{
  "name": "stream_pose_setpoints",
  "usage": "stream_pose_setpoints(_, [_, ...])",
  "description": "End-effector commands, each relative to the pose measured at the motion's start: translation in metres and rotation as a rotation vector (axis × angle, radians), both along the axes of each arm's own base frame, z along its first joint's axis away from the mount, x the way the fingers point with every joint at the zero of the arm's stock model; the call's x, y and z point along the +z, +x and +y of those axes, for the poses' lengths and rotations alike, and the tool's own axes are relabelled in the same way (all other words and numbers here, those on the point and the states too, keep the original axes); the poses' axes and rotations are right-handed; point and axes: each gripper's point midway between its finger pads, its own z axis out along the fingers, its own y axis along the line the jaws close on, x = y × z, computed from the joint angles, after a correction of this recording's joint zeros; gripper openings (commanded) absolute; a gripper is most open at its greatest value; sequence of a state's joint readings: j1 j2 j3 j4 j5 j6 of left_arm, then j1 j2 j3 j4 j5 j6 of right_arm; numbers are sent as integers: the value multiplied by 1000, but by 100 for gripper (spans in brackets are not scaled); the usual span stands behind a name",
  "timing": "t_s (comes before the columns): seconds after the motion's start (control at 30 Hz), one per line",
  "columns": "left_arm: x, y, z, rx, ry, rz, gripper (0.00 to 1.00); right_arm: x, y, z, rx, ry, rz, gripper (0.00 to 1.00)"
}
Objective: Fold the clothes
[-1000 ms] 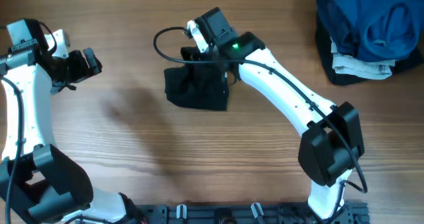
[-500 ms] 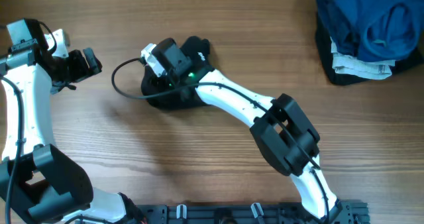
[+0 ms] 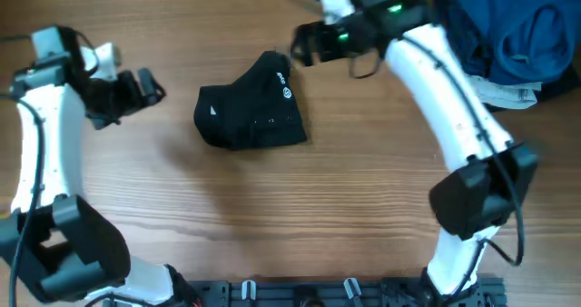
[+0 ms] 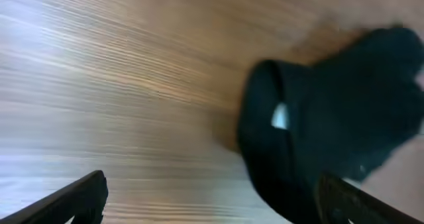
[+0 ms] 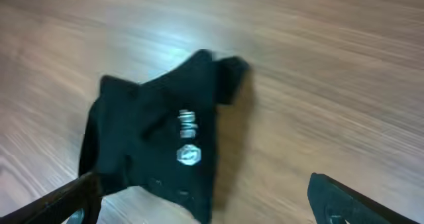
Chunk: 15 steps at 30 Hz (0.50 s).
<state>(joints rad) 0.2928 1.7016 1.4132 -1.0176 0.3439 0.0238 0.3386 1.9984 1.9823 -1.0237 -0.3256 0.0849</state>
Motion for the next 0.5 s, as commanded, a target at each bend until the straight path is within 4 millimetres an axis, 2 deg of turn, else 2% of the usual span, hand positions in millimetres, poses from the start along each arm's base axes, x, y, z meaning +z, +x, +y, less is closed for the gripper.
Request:
stream_pose_setpoints(0.0, [-39,-7,-61,-197,-203,39,100,4,0,-7,47,110,34,100])
stream_pose_setpoints(0.07, [-67,-10,-83,-240,-277,61,100,5,4,-16,48,117,29,100])
stream_pose_setpoints(0.2, [-96,-12,-92,-247,-332,64,100,5,4,-17,65,108,16,100])
stream_pose_setpoints(0.27, [-101,-10,-92,-250,-330,50,100,5,4,-17,66,110,14,100])
stream_pose_setpoints(0.33, [-97,-4,-86,-235,-324,25,100,3,-3,-11,97,97,25,100])
stream_pose_setpoints(0.4, [-79,3,-67,-169,-330,-12,100,-7,-18,2,122,81,71,100])
stream_pose_setpoints(0.43, [-63,6,-50,-128,-320,-57,100,-23,-28,6,75,47,137,96])
stream_pose_setpoints(0.47, [-46,7,-31,-70,-306,-102,100,-40,-38,8,29,16,200,87])
